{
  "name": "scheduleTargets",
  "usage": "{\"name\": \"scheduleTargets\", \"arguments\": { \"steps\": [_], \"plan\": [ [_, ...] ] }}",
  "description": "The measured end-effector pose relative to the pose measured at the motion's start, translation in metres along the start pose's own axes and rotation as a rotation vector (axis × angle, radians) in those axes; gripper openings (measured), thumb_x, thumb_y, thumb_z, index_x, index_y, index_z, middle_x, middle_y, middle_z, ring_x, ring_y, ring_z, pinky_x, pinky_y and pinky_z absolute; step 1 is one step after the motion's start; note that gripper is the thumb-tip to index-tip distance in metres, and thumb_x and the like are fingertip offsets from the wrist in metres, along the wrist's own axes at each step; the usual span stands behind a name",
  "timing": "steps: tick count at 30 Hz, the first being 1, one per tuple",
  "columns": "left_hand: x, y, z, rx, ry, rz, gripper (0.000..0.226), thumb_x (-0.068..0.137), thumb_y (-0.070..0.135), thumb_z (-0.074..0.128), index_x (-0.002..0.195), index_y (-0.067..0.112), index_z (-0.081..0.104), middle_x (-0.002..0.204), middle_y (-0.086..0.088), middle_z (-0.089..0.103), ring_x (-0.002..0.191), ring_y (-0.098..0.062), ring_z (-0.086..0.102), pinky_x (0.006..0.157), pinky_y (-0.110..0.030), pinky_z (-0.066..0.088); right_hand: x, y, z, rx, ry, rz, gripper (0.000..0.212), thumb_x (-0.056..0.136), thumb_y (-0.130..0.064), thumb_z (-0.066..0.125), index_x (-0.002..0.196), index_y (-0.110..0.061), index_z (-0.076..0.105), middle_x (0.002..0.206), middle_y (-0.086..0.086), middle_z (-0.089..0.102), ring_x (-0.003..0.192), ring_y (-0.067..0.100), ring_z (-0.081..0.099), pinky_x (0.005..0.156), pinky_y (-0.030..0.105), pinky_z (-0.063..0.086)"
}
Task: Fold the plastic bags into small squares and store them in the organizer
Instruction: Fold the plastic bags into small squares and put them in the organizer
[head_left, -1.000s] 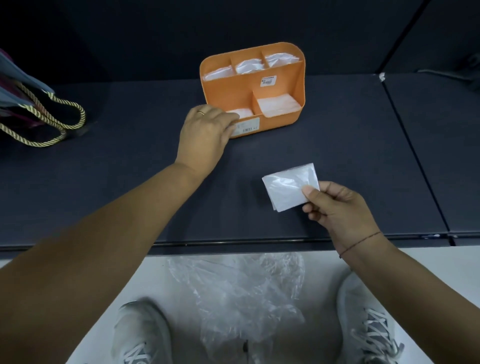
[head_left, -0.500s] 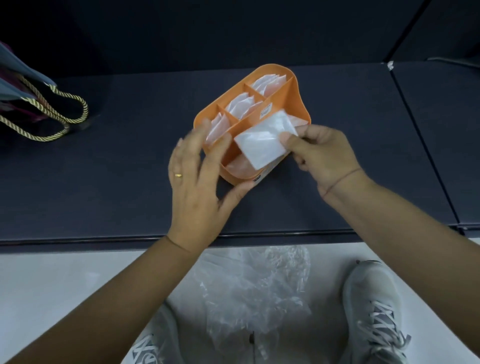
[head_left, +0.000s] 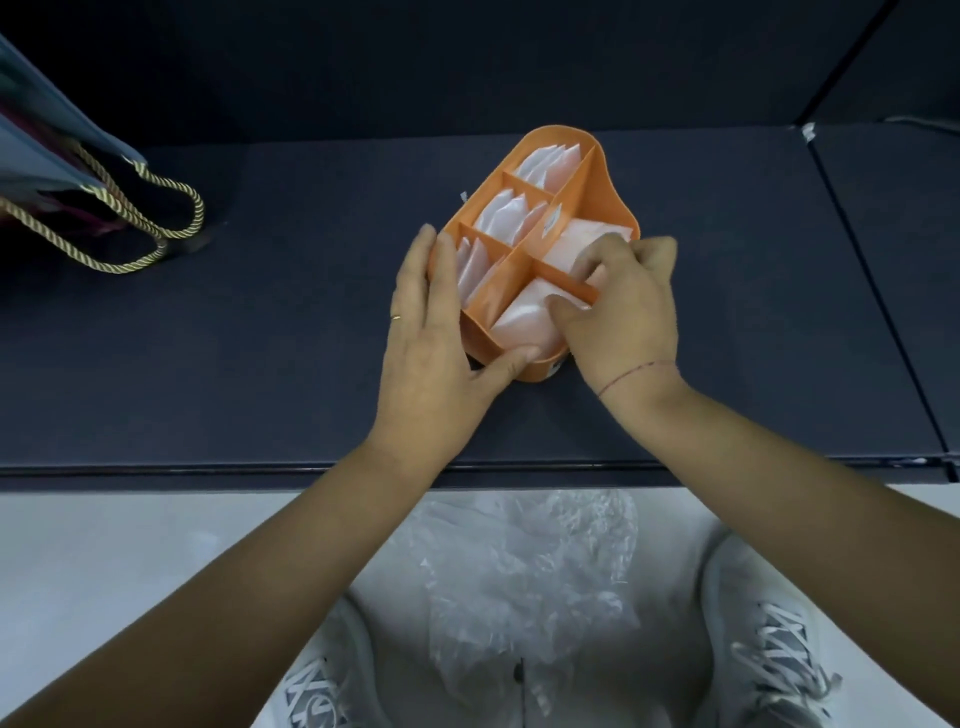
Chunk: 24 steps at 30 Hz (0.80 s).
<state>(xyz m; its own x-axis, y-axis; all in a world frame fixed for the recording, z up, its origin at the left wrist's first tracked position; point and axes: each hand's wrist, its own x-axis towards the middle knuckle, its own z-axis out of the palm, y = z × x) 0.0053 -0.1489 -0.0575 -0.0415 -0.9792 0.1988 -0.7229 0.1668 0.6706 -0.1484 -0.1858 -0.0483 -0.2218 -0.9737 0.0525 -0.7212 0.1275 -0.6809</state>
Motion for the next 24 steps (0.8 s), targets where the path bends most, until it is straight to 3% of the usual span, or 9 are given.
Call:
{"name": "scheduleTargets", "arguments": {
  "steps": [2, 4, 9, 13, 17, 21, 24],
  "plan": [
    [-0.007, 0.003, 0.005, 0.006, 0.03, 0.013, 0.106, 0.078, 0.053, 0.067, 0.156, 0.008, 0.01, 0.162, -0.007, 0.008, 0.15, -0.02, 0.012, 0.118, -0.048, 0.028, -0.013, 0.009, -0.005, 0.071, 0.033, -0.015, 0.012, 0.081, -0.021, 0.073, 0.085, -0.017, 0.061, 0.107, -0.003, 0.036, 0.079, -0.012, 0.047, 0.067, 0.002, 0.04],
    [-0.015, 0.006, 0.011, 0.01, 0.049, 0.02, 0.104, 0.08, 0.056, 0.064, 0.155, 0.007, 0.012, 0.162, -0.008, 0.009, 0.149, -0.021, 0.012, 0.118, -0.048, 0.028, -0.025, 0.019, -0.01, 0.092, -0.023, 0.023, 0.008, 0.082, -0.024, 0.071, 0.08, -0.021, 0.064, 0.101, -0.002, 0.044, 0.077, -0.02, 0.044, 0.064, -0.003, 0.034],
    [-0.027, 0.012, 0.021, 0.005, 0.089, 0.043, 0.099, 0.083, 0.058, 0.059, 0.155, 0.008, 0.015, 0.161, -0.01, 0.011, 0.149, -0.022, 0.014, 0.117, -0.041, 0.028, -0.014, 0.022, -0.017, -0.015, -0.432, 0.145, 0.008, 0.081, -0.03, 0.066, 0.076, -0.037, 0.064, 0.115, 0.003, 0.059, 0.091, 0.008, 0.059, 0.07, 0.02, 0.04],
    [-0.025, 0.01, 0.02, 0.01, 0.105, 0.053, 0.097, 0.083, 0.053, 0.063, 0.154, 0.008, 0.016, 0.16, -0.01, 0.012, 0.148, -0.023, 0.017, 0.115, -0.04, 0.031, 0.002, 0.016, -0.012, -0.17, -0.544, 0.161, 0.019, 0.08, -0.029, 0.069, 0.095, -0.038, 0.064, 0.127, 0.002, 0.055, 0.104, 0.017, 0.057, 0.079, 0.025, 0.04],
    [-0.025, 0.008, 0.022, -0.008, 0.107, 0.056, 0.097, 0.084, 0.054, 0.062, 0.155, 0.009, 0.013, 0.16, -0.009, 0.011, 0.149, -0.023, 0.017, 0.114, -0.033, 0.027, 0.0, 0.02, -0.01, -0.109, -0.509, 0.187, 0.04, 0.079, -0.033, 0.07, 0.118, -0.035, 0.061, 0.132, 0.002, 0.05, 0.106, 0.018, 0.054, 0.077, 0.025, 0.038],
    [-0.022, 0.005, 0.022, -0.022, 0.097, 0.088, 0.098, 0.085, 0.056, 0.062, 0.155, 0.011, 0.011, 0.161, -0.006, 0.009, 0.149, -0.022, 0.017, 0.114, -0.041, 0.034, -0.004, 0.018, -0.022, -0.108, -0.571, 0.131, 0.061, 0.082, -0.048, 0.067, 0.137, -0.033, 0.047, 0.138, 0.002, 0.047, 0.12, 0.021, 0.05, 0.088, 0.027, 0.038],
    [-0.021, 0.003, 0.021, -0.034, 0.086, 0.094, 0.098, 0.084, 0.057, 0.062, 0.155, 0.013, 0.01, 0.161, -0.004, 0.007, 0.149, -0.021, 0.017, 0.113, -0.038, 0.034, 0.001, 0.01, -0.028, -0.236, -0.638, 0.089, 0.059, 0.088, -0.048, 0.06, 0.141, -0.029, 0.044, 0.14, -0.001, 0.049, 0.124, 0.02, 0.048, 0.086, 0.024, 0.034]
  ]
}}
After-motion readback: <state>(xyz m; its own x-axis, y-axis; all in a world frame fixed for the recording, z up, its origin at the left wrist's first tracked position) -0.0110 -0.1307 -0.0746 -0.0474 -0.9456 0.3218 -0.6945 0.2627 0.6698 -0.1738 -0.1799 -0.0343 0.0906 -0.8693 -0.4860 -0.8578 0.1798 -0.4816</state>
